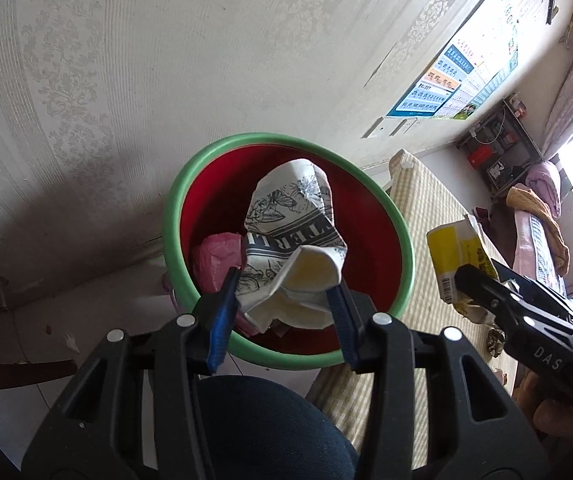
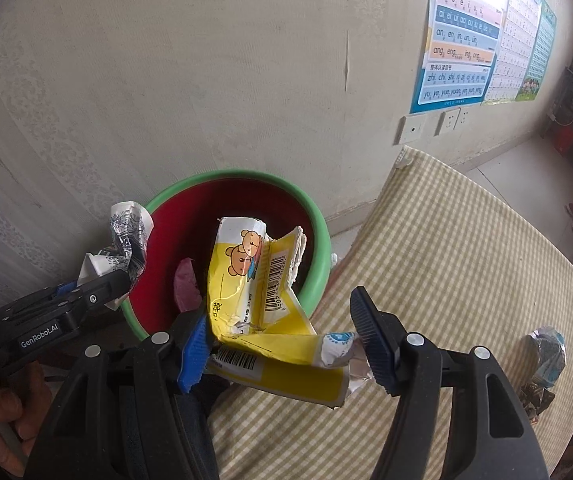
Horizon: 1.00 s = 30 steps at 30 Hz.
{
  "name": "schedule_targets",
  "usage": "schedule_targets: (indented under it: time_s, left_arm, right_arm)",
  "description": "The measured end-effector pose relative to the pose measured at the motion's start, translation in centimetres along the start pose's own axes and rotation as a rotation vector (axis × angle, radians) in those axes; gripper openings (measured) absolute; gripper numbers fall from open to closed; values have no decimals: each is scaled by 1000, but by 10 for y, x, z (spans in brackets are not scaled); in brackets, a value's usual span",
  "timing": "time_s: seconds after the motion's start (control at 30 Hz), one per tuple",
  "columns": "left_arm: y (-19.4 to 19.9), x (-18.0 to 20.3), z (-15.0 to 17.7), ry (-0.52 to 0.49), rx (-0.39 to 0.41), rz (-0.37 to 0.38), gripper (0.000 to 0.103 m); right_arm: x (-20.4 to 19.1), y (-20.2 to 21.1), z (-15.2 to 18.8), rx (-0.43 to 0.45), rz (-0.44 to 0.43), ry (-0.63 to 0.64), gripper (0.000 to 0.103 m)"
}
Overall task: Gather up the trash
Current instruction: 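Carry the white paper and yellow wrapper over the red bin, then open both grippers to drop the paper and wrapper into the bin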
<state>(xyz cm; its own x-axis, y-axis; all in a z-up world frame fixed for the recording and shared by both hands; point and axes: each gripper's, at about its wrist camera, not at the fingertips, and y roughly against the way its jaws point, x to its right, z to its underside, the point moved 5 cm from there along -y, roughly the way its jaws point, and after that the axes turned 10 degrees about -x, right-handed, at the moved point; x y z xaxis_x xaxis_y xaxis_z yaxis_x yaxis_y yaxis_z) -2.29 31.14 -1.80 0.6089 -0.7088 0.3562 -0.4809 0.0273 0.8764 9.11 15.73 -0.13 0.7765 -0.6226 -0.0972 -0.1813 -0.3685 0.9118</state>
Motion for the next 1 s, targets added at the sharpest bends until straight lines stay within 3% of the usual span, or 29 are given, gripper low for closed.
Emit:
schedule_targets:
  time_s: [0.57,0.73,1.0]
  left_arm:
    - [-14,-11,-22,20,-9,7,43]
    - [-18,-16,-23,38,-15,9,61]
    - [-5,-14,-20,30,7,15,78]
  right_arm:
    - [-21,-30,-32,-25,-16,30,67]
    - [-24,-34,-33,-37,-6,41,70]
    - [-23,-21,-30,-20,-2,29,74]
